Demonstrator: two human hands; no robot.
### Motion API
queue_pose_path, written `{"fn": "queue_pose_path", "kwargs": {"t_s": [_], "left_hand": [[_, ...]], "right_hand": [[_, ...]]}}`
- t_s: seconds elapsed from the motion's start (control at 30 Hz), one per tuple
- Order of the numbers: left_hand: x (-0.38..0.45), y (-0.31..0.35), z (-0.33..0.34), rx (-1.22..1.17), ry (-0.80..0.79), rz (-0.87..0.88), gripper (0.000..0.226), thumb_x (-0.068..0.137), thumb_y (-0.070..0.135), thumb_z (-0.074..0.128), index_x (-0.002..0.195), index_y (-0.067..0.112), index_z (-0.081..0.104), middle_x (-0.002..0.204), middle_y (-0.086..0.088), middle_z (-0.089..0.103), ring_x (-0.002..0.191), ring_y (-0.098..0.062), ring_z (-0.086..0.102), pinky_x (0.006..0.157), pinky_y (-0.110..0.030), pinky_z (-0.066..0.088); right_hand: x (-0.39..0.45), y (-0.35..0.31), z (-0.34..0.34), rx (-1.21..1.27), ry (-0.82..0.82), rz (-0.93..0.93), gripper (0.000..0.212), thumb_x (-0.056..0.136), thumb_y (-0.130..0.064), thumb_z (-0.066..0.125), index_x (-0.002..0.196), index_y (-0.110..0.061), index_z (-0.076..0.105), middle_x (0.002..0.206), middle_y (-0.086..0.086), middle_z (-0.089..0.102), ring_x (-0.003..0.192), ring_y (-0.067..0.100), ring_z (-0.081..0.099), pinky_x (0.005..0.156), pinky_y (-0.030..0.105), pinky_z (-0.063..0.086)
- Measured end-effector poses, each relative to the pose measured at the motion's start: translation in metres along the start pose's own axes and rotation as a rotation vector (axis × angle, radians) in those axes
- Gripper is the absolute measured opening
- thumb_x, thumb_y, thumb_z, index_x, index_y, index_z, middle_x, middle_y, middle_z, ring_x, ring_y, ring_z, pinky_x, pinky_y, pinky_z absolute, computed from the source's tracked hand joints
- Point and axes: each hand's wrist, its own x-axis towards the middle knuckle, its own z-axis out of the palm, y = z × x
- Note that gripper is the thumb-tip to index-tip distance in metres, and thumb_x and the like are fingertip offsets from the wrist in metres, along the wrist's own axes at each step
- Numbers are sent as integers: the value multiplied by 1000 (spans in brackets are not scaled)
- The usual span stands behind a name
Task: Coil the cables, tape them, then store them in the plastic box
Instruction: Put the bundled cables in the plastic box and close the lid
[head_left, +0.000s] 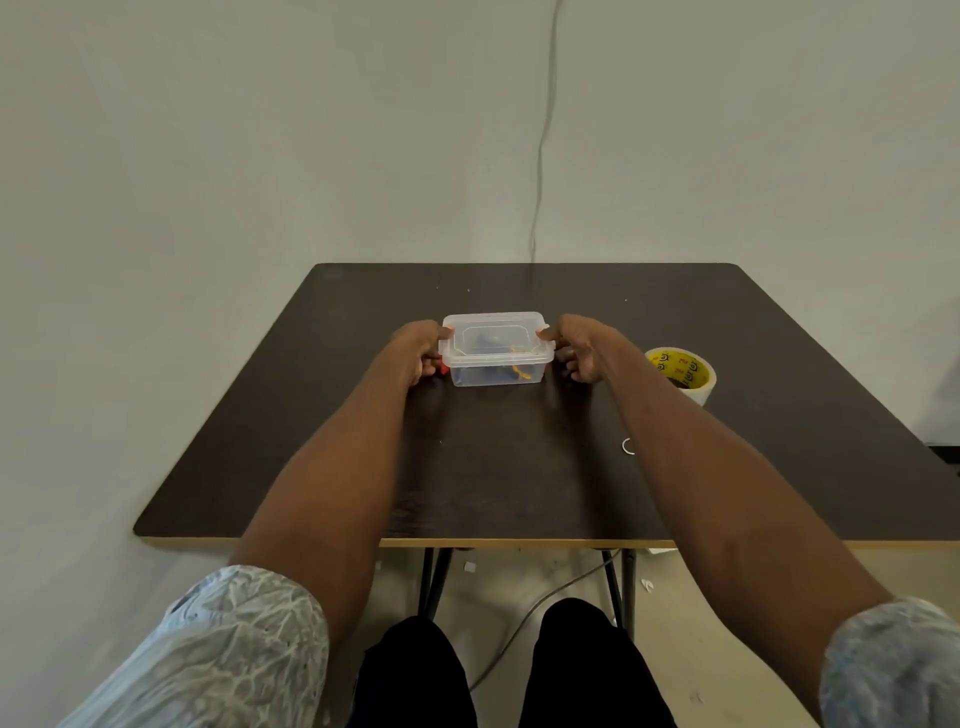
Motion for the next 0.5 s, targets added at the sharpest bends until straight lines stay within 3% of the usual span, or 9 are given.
{"fn": "queue_pose_path", "kwargs": {"t_s": [0.1, 0.2, 0.3, 0.4, 0.5], "left_hand": [[2, -4, 1, -117, 42, 31, 22, 88, 18, 69, 106, 8, 64, 79, -4, 61, 52, -9, 45, 36, -18, 35], [6, -6, 10, -184, 194, 96, 29, 80, 16, 77, 106, 6, 68, 101, -7, 70, 66, -17, 61, 48, -22, 46], [-1, -11, 24, 185, 468, 243, 31, 85, 27, 72, 108, 6, 68, 110, -11, 69, 97, -28, 67, 74, -34, 53], [-11, -23, 38, 425, 570, 460, 30, 96, 26, 56, 107, 2, 68, 106, -13, 67, 99, -29, 64, 81, -38, 53], [-17, -27, 38, 492, 586, 542, 32, 98, 22, 50, 105, -4, 67, 107, -17, 65, 101, -32, 62, 84, -44, 53]], "right_hand": [[-5, 4, -1, 39, -16, -6, 19, 85, -29, 65, 91, -12, 59, 73, 3, 52, 59, 14, 32, 54, 28, 29], [-8, 7, 2, 116, 61, -52, 17, 85, -24, 68, 87, -11, 58, 71, 3, 50, 58, 13, 33, 55, 27, 32], [-4, 13, 14, 200, 222, -183, 19, 86, -20, 73, 93, -6, 62, 82, 7, 59, 65, 16, 55, 54, 26, 43], [-11, 26, 36, -129, 556, -454, 25, 93, -24, 65, 104, -1, 63, 101, 9, 62, 91, 23, 62, 70, 31, 48], [-20, 35, 48, -425, 700, -622, 24, 99, -19, 53, 112, -1, 63, 115, 13, 57, 101, 27, 60, 82, 32, 47]]}}
